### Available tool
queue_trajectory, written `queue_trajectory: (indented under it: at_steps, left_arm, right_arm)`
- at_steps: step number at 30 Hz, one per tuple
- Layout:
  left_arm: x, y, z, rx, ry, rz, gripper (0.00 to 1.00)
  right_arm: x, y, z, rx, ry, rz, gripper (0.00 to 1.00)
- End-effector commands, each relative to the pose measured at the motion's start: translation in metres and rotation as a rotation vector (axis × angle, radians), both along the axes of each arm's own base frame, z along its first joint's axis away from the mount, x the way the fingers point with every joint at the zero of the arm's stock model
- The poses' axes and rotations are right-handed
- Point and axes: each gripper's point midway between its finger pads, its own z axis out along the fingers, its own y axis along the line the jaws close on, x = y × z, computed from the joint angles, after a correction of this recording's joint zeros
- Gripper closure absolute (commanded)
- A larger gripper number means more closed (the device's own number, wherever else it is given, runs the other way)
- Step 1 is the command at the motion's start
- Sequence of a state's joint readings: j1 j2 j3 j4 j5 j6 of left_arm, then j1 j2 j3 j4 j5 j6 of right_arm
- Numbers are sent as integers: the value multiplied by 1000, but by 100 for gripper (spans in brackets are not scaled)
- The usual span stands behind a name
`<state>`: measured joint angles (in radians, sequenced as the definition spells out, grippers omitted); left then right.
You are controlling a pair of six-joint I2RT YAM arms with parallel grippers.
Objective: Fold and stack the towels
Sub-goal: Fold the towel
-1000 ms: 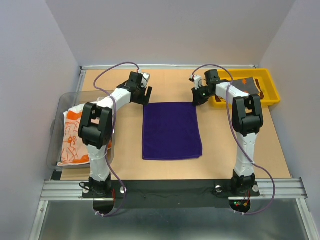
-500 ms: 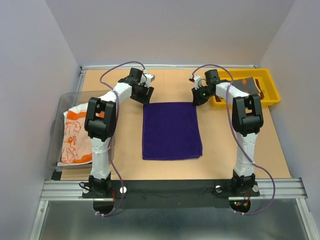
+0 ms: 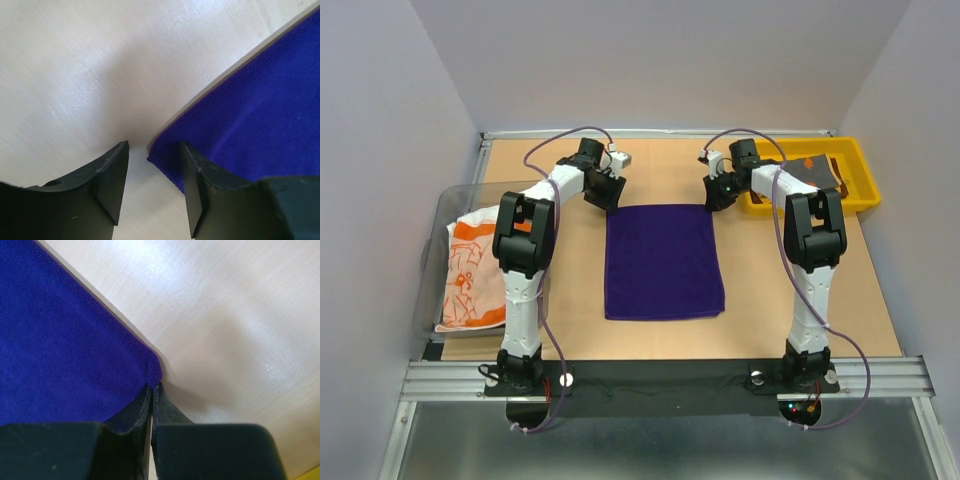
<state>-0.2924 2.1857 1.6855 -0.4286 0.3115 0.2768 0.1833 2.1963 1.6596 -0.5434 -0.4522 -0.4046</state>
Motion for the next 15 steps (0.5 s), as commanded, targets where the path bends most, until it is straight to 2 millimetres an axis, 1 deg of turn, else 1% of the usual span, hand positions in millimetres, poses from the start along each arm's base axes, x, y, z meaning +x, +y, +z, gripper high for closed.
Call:
queue_trajectory:
  at_steps: [1, 3, 5, 10, 13, 15]
  left_arm:
    - [-12, 0, -11, -15, 68, -27, 47]
    - [-15, 0, -13, -15, 70, -22, 52]
    - [-15, 4, -12, -4, 71, -8, 54]
    - [-26, 7, -22, 17, 113, -16, 54]
    - [-33, 8, -23, 15, 130, -24, 51]
    - [-33, 7, -20, 9, 124, -25, 51]
  right_arm:
    - [-29, -14, -28, -85, 116, -7, 99]
    - [-28, -13, -27, -82, 114, -7, 99]
    - [-28, -13, -27, -85, 112, -7, 99]
    - [-28, -14, -25, -87, 110, -10, 99]
    - [-27, -14, -25, -87, 109, -10, 99]
    - [-28, -14, -25, -85, 110, -11, 99]
